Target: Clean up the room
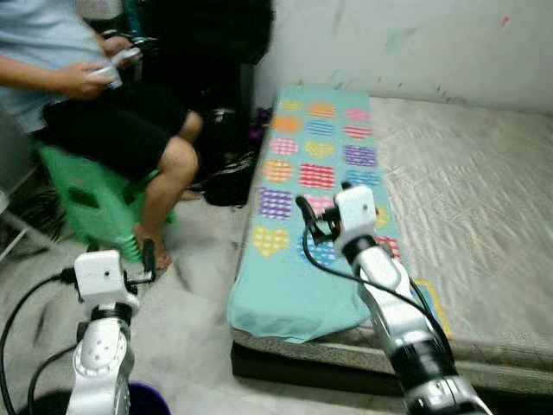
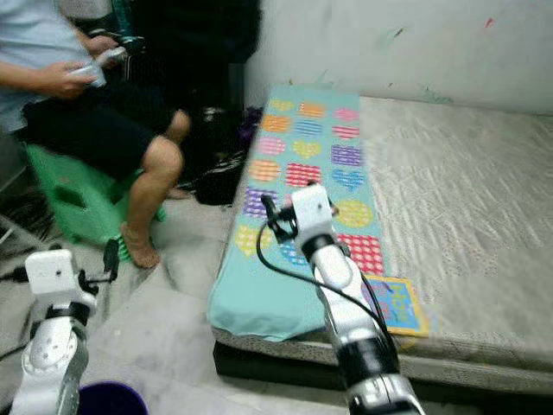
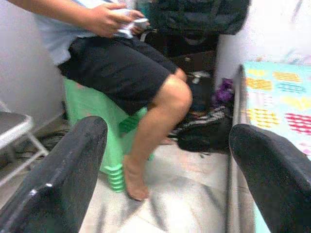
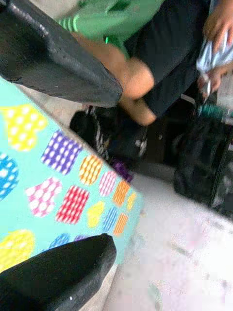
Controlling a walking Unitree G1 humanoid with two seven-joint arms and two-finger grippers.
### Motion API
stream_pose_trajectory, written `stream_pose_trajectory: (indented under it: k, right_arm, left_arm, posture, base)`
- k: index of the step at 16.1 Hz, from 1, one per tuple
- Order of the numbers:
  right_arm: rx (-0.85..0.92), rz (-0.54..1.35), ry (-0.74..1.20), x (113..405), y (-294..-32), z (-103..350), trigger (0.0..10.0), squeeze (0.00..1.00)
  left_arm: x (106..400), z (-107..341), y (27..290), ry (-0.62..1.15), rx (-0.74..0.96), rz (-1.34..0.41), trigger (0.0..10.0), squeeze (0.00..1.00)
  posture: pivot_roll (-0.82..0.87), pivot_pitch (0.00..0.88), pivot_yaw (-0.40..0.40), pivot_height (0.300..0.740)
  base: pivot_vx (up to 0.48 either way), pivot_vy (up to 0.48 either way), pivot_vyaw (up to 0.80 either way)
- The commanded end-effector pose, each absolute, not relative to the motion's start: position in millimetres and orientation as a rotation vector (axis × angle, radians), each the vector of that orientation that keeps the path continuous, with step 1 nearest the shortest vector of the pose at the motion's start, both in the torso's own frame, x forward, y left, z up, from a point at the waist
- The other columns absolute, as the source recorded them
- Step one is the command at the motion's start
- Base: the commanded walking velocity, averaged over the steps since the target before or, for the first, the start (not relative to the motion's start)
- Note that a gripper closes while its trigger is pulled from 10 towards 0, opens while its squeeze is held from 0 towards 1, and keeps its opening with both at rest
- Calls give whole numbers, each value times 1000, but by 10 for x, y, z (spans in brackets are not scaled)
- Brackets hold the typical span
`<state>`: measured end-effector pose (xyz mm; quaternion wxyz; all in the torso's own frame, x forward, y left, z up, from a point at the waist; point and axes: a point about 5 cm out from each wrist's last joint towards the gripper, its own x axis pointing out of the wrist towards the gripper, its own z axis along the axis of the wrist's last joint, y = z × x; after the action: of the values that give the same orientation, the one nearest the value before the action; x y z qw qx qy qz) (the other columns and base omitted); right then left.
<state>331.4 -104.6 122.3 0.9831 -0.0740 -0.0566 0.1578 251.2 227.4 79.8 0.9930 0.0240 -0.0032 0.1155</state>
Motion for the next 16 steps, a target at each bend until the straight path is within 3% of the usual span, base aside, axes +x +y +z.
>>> stream_pose_trajectory:
  k: [1, 5, 16]
  right_arm:
    - [-158, 301, -141, 3306, -1096, 1295, 10000, 0]
    - [-153, 253, -123, 3213, -1217, 1233, 10000, 0]
    - [-131, 234, -107, 3122, -1201, 1205, 10000, 0]
  left_arm:
    - [2524, 767, 2231, 11, 29, 214, 10000, 0]
    - [2555, 795, 2035, 12, 14, 79, 10000, 0]
    - [2568, 879, 1885, -6, 3, -43, 10000, 0]
  posture:
    - [-100, 0, -35, 740]
    - [-119, 0, -19, 740]
    - [-127, 0, 9, 740]
  base:
    - [0, 0, -800]
    - [0, 0, -800]
    - [22, 0, 0]
